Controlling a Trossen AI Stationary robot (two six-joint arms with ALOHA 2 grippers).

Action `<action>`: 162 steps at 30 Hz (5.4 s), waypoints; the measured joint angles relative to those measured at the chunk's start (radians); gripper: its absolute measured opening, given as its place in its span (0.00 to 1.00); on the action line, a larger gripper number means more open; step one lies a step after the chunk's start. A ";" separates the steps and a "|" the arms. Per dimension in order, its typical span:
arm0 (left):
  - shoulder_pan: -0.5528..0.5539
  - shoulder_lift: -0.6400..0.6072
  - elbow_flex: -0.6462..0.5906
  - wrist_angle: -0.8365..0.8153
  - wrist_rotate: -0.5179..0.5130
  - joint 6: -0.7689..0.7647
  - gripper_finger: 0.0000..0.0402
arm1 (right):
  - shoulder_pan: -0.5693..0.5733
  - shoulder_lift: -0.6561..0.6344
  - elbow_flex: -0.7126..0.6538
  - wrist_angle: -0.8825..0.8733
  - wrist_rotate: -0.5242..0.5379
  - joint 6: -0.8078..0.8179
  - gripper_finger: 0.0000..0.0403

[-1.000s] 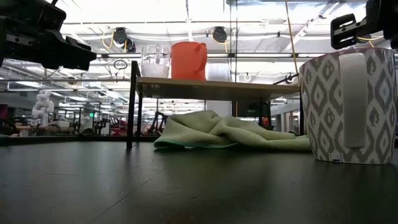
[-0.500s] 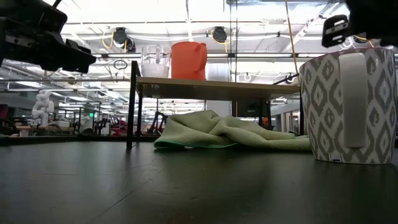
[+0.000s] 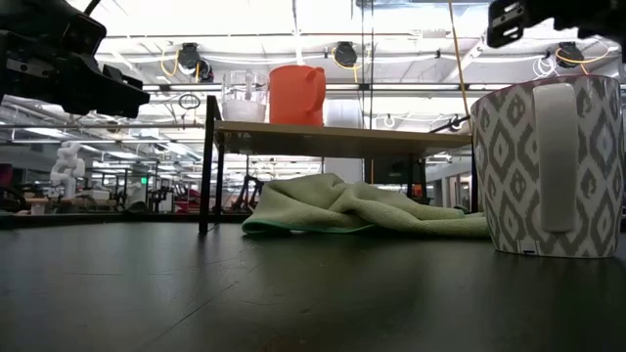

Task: Stack small to large cups/mugs on shelf
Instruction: Put white cup on the shelf

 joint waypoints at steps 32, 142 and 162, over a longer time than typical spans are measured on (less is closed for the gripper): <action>0.000 0.000 0.000 -0.001 0.000 -0.022 0.06 | 0.099 0.323 0.198 -0.032 0.144 0.098 0.34; 0.000 0.000 0.000 -0.005 -0.001 0.009 0.06 | 0.052 0.724 0.613 -1.021 0.068 0.472 0.40; 0.000 0.000 0.000 -0.006 0.000 0.010 0.06 | 0.052 0.755 0.612 -1.004 0.080 0.434 0.39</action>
